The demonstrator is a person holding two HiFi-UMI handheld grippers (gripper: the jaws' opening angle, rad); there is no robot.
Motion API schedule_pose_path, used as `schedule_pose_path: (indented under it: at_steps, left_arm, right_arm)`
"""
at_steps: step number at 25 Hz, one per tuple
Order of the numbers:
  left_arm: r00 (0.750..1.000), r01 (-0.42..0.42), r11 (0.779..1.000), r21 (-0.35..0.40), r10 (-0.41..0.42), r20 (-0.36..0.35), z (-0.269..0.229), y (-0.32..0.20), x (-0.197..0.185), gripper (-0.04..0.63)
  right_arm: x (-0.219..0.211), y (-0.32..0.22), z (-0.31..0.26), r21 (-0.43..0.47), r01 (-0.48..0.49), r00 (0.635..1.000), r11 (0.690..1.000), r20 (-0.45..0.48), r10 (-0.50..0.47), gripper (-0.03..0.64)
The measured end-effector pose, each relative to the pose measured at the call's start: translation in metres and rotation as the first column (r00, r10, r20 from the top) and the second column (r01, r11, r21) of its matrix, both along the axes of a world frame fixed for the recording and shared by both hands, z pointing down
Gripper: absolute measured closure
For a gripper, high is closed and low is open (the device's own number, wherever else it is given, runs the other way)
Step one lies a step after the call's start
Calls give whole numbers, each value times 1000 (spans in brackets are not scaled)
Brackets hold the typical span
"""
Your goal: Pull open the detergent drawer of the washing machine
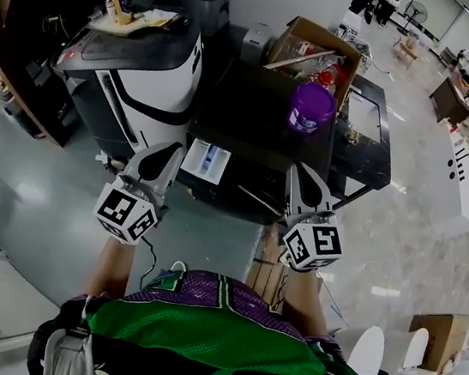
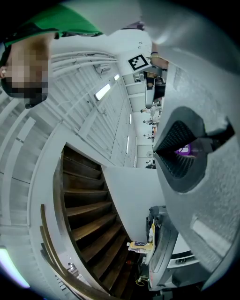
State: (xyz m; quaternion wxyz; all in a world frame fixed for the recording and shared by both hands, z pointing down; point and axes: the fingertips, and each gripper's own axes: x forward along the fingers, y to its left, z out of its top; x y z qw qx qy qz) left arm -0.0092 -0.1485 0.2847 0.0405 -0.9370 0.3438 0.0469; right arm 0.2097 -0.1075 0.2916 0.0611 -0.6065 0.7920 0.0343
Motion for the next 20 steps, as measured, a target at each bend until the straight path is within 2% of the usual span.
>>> schedule_pose_path:
  at_steps: [10,20]
  left_arm:
    - [1000,11,999,35,-11,10,0,1,-9,578]
    - [1000,29,1000,9,-29,-10,6,-6,-20,578]
  right_arm:
    - [-12,-2,0,-7,7,1000,1000,-26,-7,617]
    - [-19,-6,3,-23,-3,999,1000,-36,2,617]
